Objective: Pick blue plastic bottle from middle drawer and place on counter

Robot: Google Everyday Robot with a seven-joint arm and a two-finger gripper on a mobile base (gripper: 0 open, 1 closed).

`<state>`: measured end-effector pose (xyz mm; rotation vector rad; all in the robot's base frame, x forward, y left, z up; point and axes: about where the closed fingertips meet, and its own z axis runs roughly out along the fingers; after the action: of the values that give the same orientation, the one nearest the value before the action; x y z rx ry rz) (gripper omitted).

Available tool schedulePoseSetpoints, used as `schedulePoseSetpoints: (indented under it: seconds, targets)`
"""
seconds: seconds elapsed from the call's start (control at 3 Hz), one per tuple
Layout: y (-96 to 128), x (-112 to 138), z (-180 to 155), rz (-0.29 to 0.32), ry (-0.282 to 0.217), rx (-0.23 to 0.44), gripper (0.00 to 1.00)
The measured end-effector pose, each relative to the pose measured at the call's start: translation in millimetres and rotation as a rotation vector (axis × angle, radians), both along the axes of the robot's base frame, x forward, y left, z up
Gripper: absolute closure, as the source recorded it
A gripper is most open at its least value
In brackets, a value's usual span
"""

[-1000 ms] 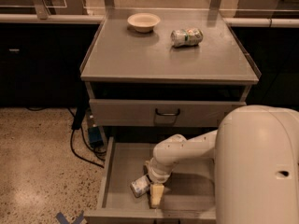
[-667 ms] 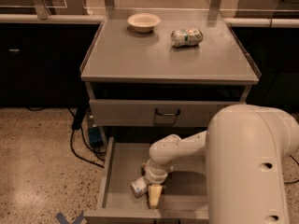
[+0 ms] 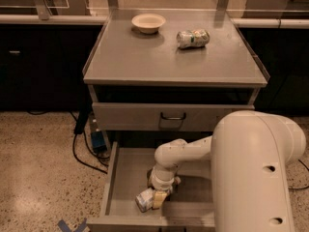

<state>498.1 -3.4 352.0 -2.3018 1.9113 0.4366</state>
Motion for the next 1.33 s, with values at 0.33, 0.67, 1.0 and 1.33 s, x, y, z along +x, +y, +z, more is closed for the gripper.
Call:
schedulePoseSetpoints:
  seconds: [0.33,0.67,1.0,1.33]
  targets:
    - [0.0,0.0,0.0,0.0,0.0,0.0,0.72]
    - [0.0,0.0,0.0,0.0,0.0,0.0,0.97]
    - [0.0,-0.1,-0.1,0.0,0.0,0.0,1.0]
    - [0.3,-0.1,0.9,0.003,0.0,0.003,1.0]
